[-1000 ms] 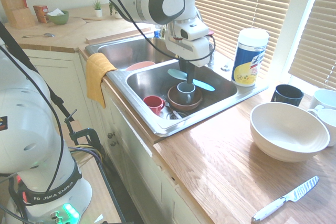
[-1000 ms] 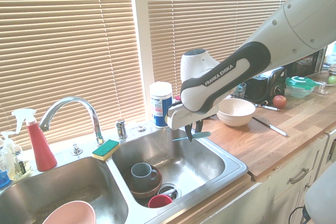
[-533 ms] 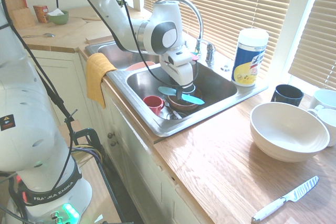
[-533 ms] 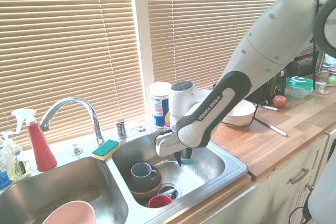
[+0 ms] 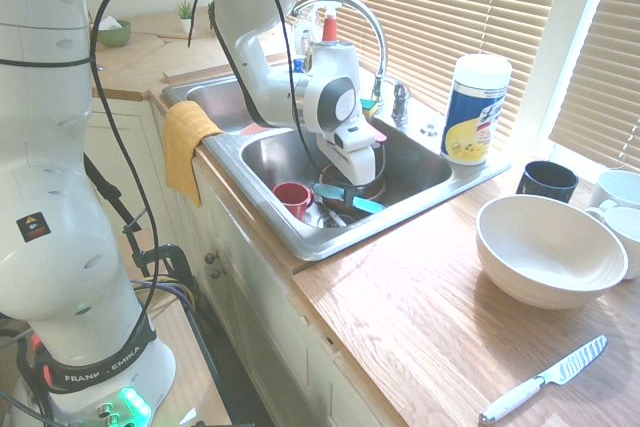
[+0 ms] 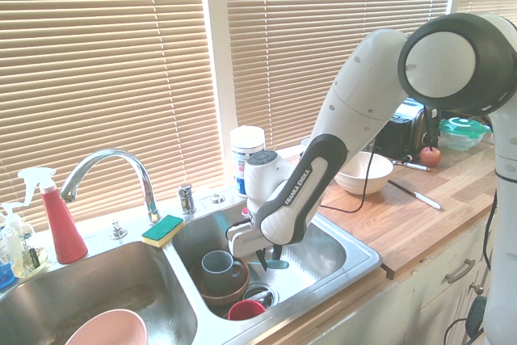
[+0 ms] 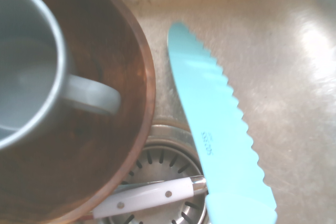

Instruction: Put the knife into the sink

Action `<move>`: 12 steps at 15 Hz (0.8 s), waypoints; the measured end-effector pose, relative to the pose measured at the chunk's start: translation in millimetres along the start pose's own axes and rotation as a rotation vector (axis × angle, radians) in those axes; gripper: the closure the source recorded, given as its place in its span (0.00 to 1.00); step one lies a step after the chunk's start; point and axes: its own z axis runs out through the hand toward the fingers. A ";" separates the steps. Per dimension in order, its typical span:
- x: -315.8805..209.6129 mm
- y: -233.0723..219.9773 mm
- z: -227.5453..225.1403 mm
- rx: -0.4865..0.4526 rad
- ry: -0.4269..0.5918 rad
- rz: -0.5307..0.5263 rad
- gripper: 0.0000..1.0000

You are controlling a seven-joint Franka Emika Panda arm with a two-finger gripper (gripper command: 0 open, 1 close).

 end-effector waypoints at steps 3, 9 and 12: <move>6.6 6.9 22.5 -0.015 -0.018 -0.002 0.00; 7.3 15.5 42.9 -0.035 -0.032 -0.019 0.00; 13.1 19.3 47.1 -0.033 -0.039 -0.012 0.00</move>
